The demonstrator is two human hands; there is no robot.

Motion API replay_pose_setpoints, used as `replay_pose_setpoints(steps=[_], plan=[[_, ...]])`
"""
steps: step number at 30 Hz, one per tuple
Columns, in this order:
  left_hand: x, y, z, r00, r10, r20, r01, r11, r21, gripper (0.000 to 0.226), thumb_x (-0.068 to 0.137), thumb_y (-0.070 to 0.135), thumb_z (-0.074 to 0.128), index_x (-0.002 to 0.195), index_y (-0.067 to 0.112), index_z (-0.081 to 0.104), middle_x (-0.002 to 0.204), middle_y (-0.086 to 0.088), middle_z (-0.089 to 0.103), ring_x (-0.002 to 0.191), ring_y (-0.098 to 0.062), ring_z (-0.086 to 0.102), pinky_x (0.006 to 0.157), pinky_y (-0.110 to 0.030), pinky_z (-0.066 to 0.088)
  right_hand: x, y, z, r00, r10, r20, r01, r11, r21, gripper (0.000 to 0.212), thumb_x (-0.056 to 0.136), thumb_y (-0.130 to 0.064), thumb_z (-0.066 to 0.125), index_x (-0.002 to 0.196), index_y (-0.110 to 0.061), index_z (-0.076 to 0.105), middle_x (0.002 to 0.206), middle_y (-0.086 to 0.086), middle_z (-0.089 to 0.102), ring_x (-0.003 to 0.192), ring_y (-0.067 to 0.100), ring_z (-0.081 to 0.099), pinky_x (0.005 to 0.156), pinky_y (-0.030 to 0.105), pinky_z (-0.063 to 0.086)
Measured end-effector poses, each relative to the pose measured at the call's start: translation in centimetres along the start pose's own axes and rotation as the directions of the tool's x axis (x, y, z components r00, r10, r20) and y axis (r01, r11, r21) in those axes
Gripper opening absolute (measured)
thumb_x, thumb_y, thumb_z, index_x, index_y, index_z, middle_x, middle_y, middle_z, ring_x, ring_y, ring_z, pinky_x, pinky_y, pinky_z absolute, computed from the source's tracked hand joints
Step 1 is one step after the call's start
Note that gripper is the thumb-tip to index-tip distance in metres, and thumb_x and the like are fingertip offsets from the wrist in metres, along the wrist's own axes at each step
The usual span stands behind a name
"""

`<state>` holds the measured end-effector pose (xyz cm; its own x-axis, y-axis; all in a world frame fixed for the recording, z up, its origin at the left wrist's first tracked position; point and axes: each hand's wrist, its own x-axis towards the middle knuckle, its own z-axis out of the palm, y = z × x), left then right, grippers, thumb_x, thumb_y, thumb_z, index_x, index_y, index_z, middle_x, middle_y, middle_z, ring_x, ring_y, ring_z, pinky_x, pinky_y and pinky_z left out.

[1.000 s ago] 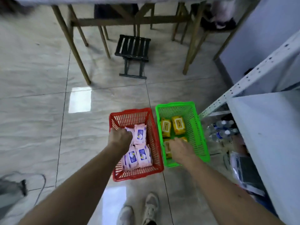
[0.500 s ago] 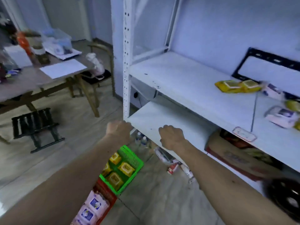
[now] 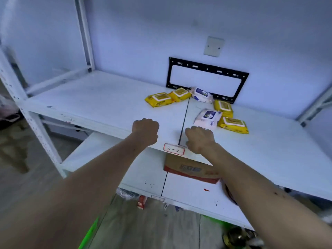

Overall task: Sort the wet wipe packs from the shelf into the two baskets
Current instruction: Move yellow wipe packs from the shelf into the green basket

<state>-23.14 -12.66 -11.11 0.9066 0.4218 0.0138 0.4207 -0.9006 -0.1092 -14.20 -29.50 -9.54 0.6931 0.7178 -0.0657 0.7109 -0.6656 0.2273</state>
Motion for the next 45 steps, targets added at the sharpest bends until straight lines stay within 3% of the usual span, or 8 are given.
replay_pose_setpoints(steps=[4,11,20,25,28,32,37,45], plan=[[5.7,5.2,-0.8,0.998,0.057,-0.004,-0.057,0.998,0.021,0.029,0.091,0.037,0.054,0.113,0.020,0.062,0.110,-0.003,0.064,0.105,-0.024,0.062,0.069,-0.031,0.037,1.7,7.3,0.9,0.994,0.105,0.019,-0.106,0.994,0.008,0.041,0.094,-0.025,0.053,0.133,-0.016,0.048,0.134,0.007,0.053,0.124,0.027,0.052,0.091,0.038,0.046],[15.6,12.2,-1.1,0.991,0.136,0.006,-0.136,0.991,-0.014,0.039,0.092,0.044,0.053,0.121,0.018,0.057,0.118,-0.005,0.061,0.111,-0.024,0.059,0.073,-0.032,0.039,6.8,17.2,2.3,0.964,0.253,0.082,-0.259,0.963,0.069,0.034,0.093,-0.025,0.050,0.127,-0.021,0.054,0.128,0.004,0.058,0.119,0.027,0.057,0.085,0.035,0.046],[25.9,18.7,-1.8,0.972,0.232,-0.038,-0.234,0.971,-0.056,0.033,0.088,0.044,0.056,0.109,0.019,0.059,0.102,-0.002,0.064,0.093,-0.021,0.060,0.066,-0.031,0.040,11.7,25.7,4.7,0.907,0.392,0.154,-0.411,0.902,0.130,0.035,0.092,-0.033,0.051,0.125,-0.020,0.052,0.125,0.003,0.057,0.115,0.025,0.056,0.078,0.033,0.041],[30.7,22.9,-1.2,0.970,0.242,-0.013,-0.240,0.953,-0.184,0.041,0.093,0.048,0.049,0.108,0.012,0.060,0.093,-0.004,0.063,0.091,-0.024,0.061,0.071,-0.033,0.044,13.6,29.1,7.2,0.916,0.270,0.296,-0.348,0.901,0.258,0.075,0.082,-0.062,0.060,0.140,-0.018,0.042,0.140,0.005,0.050,0.129,0.026,0.047,0.103,0.042,0.042],[32.8,24.9,-0.2,0.974,0.226,0.014,-0.211,0.930,-0.299,0.041,0.096,0.046,0.047,0.107,0.007,0.057,0.101,-0.011,0.065,0.095,-0.028,0.061,0.069,-0.032,0.041,14.9,31.0,8.1,0.907,0.165,0.389,-0.315,0.878,0.361,0.077,0.077,-0.064,0.066,0.136,-0.019,0.046,0.134,0.004,0.053,0.121,0.024,0.052,0.090,0.033,0.044],[34.6,27.0,0.8,0.975,0.204,0.092,-0.146,0.890,-0.432,0.038,0.097,0.044,0.043,0.093,0.008,0.052,0.076,-0.006,0.055,0.094,-0.030,0.061,0.068,-0.033,0.038,16.2,33.3,8.6,0.891,0.055,0.450,-0.266,0.868,0.420,0.081,0.071,-0.063,0.073,0.136,-0.021,0.048,0.131,0.000,0.054,0.113,0.020,0.052,0.088,0.029,0.044],[36.1,28.8,1.6,0.979,0.121,0.163,-0.032,0.886,-0.463,0.058,0.093,0.056,0.043,0.110,0.003,0.059,0.111,-0.017,0.062,0.111,-0.034,0.056,0.095,-0.044,0.045,17.4,35.0,9.0,0.885,0.020,0.465,-0.230,0.888,0.398,0.090,0.064,-0.060,0.080,0.136,-0.015,0.051,0.130,0.002,0.056,0.116,0.023,0.055,0.096,0.035,0.048],[37.3,30.9,0.7,0.950,-0.018,0.313,0.226,0.732,-0.643,0.083,0.072,0.042,0.081,0.134,0.001,0.045,0.135,-0.016,0.052,0.127,-0.031,0.048,0.101,-0.041,0.047,17.7,36.5,9.8,0.792,-0.001,0.611,-0.310,0.861,0.403,0.074,0.057,-0.059,0.085,0.115,-0.016,0.066,0.108,-0.001,0.068,0.101,0.023,0.063,0.085,0.031,0.050]])
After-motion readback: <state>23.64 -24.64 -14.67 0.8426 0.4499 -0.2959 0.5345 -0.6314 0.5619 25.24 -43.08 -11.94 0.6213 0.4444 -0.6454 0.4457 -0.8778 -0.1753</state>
